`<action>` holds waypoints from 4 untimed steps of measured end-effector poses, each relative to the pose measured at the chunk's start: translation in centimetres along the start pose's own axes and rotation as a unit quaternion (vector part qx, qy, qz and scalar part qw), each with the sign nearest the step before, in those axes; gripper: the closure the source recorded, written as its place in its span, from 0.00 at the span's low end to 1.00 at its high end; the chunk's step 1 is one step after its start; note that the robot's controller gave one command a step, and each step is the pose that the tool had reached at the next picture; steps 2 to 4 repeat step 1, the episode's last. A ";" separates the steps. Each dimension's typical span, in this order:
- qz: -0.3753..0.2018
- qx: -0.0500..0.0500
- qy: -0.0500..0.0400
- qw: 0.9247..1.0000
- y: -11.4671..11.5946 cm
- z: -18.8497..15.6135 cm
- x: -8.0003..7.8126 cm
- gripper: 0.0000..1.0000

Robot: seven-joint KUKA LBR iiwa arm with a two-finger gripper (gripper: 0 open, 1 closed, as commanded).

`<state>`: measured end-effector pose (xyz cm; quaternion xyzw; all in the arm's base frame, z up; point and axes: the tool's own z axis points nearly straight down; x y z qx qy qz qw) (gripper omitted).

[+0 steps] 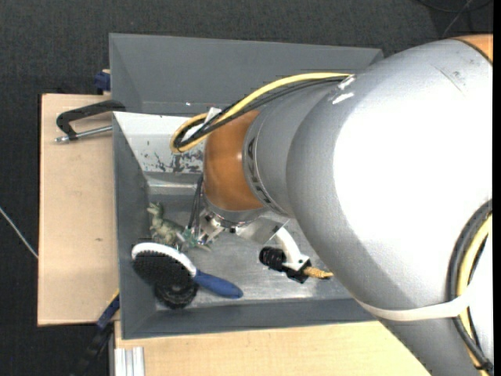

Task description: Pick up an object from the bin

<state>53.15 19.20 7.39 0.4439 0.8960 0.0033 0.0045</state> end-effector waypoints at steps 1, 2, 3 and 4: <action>0.001 0.000 0.001 1.000 0.0 0.0 -0.1 1.00; 0.001 0.000 0.001 1.000 0.0 0.0 -0.1 1.00; 0.001 0.000 0.001 1.000 0.0 0.0 -0.1 1.00; 0.001 0.000 0.001 1.000 0.0 0.0 -0.1 1.00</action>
Offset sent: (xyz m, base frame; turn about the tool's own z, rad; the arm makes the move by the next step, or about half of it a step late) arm 0.0000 0.0000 0.0000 0.0000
